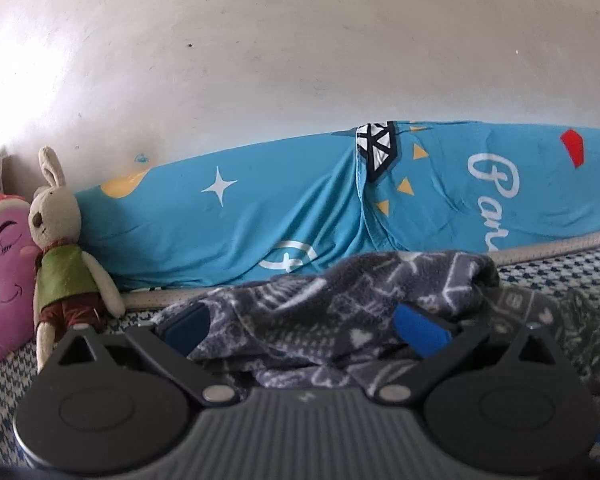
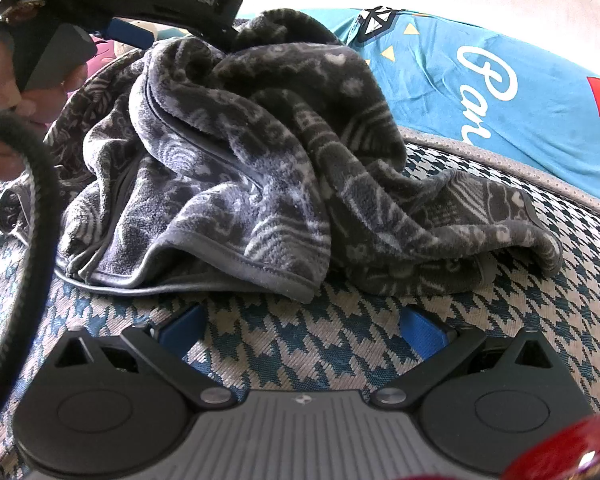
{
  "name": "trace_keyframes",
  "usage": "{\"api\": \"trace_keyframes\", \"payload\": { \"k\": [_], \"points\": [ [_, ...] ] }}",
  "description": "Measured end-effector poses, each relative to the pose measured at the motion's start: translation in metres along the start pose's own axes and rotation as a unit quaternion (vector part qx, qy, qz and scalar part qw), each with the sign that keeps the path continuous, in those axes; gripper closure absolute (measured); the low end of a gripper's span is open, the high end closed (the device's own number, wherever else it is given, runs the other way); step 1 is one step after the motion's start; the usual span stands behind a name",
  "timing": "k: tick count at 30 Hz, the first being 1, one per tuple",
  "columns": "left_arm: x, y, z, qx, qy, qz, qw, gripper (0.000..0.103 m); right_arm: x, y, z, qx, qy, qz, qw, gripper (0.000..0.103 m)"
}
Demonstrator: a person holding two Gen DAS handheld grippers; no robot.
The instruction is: Fold clothes
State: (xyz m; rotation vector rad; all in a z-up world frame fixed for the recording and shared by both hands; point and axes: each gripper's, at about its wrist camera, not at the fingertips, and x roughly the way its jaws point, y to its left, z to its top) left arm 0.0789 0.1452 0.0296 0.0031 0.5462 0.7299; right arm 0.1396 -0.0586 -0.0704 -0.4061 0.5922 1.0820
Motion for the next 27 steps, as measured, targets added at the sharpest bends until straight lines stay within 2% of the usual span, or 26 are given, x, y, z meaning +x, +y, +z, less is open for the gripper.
{"api": "trace_keyframes", "payload": {
  "k": [4, 5, 7, 9, 11, 12, 16, 23, 25, 27],
  "points": [
    [0.005, 0.0, 0.0, 0.004, 0.008, 0.032, 0.9995, 0.002, 0.0, 0.0, 0.0, 0.0, 0.0, 0.0, 1.0, 0.0],
    [0.007, 0.001, 0.0, 0.003, 0.009, 0.04, 0.9992, 0.005, 0.0, 0.0, 0.0, 0.0, 0.0, 0.0, 1.0, 0.0],
    [0.012, 0.01, -0.002, -0.013, 0.02, 0.065, 0.9976, 0.021, 0.0, 0.0, 0.0, 0.0, 0.0, 0.0, 1.0, 0.0],
    [0.017, 0.018, -0.003, -0.029, 0.031, 0.091, 0.995, 0.024, 0.0, 0.0, -0.001, 0.0, 0.0, 0.001, 1.0, 0.0],
    [0.024, 0.033, -0.005, -0.055, 0.049, 0.115, 0.9906, 0.032, 0.0, 0.0, -0.001, 0.0, 0.0, 0.001, 1.0, 0.0],
    [0.028, 0.042, -0.006, -0.071, 0.06, 0.128, 0.9874, 0.039, 0.0, 0.0, -0.001, -0.001, 0.0, 0.001, 1.0, 0.0],
    [0.031, 0.073, -0.011, -0.109, 0.063, 0.187, 0.9743, 0.041, -0.001, 0.0, 0.0, -0.001, 0.0, 0.001, 1.0, 0.0],
    [0.003, 0.096, -0.007, -0.154, 0.057, 0.14, 0.9765, 0.037, 0.0, -0.001, 0.008, -0.001, 0.0, 0.001, 1.0, 0.0],
    [-0.006, 0.101, -0.006, -0.164, 0.055, 0.126, 0.9769, 0.021, 0.0, -0.001, 0.008, -0.001, 0.0, 0.001, 1.0, 0.0],
    [-0.015, 0.092, -0.007, -0.157, 0.049, 0.106, 0.9807, 0.016, 0.0, -0.001, 0.008, -0.001, 0.0, 0.002, 1.0, 0.0]
  ]
}}
